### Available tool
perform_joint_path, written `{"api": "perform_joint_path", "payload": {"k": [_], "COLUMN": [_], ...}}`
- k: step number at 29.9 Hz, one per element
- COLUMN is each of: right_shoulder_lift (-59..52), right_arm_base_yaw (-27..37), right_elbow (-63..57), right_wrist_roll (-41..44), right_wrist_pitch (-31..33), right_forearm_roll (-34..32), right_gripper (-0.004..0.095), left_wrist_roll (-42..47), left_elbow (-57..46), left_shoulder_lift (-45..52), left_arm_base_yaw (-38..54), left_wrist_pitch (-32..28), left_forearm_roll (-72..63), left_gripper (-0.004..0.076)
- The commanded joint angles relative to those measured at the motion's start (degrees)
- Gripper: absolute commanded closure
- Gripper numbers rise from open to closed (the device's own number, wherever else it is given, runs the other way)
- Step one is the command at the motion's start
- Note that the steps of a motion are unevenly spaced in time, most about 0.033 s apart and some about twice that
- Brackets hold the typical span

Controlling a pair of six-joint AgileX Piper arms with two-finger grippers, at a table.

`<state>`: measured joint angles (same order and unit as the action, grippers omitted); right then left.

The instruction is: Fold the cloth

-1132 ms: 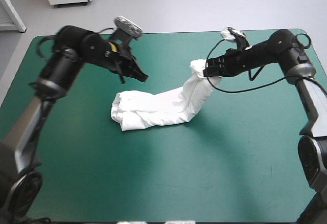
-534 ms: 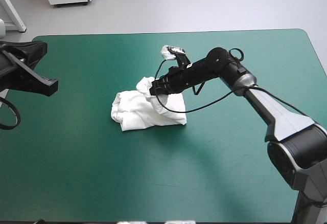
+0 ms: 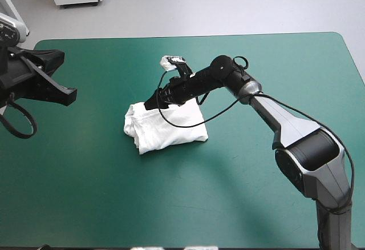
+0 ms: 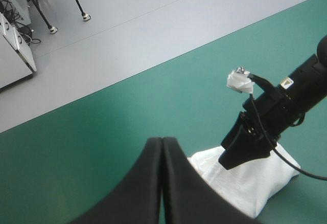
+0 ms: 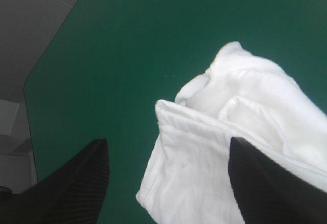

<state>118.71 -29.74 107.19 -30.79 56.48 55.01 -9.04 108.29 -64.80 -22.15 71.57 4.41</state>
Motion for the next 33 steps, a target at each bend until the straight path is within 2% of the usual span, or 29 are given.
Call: {"api": "perform_joint_path", "payload": {"k": [1, 7, 11, 21, 26, 33], "right_shoulder_lift": [-3.8, -4.0, -6.6, -8.6, -7.5, -2.2], "right_arm_base_yaw": [1.3, 6.0, 9.2, 10.6, 10.7, 10.7], "right_elbow": [6.7, 13.0, 11.3, 3.7, -1.3, -2.0], "right_wrist_roll": [2.7, 14.3, 18.0, 16.7, 14.8, 11.9], "right_wrist_pitch": [2.6, 15.2, 15.0, 14.9, 11.5, 10.3], "right_forearm_roll": [-3.3, -19.8, -24.7, -26.1, -26.0, -19.0], "right_gripper": [0.0260, 0.0260, 0.0260, 0.0260, 0.0260, 0.0260], "left_wrist_roll": [0.5, 0.5, 0.5, 0.5, 0.5, 0.5], "left_elbow": [1.0, 1.0, 1.0, 1.0, 1.0, 1.0], "left_shoulder_lift": [0.4, 0.4, 0.4, 0.3, -1.0, -4.1], "left_arm_base_yaw": [0.2, 0.2, 0.2, 0.2, 0.2, 0.2], "left_wrist_pitch": [2.2, 2.2, 2.2, 1.6, 1.6, 1.8], "left_forearm_roll": [0.0, -0.6, -2.7, -3.1, -3.0, -4.0], "left_gripper": [0.0734, 0.0734, 0.0734, 0.0734, 0.0734, 0.0734]}}
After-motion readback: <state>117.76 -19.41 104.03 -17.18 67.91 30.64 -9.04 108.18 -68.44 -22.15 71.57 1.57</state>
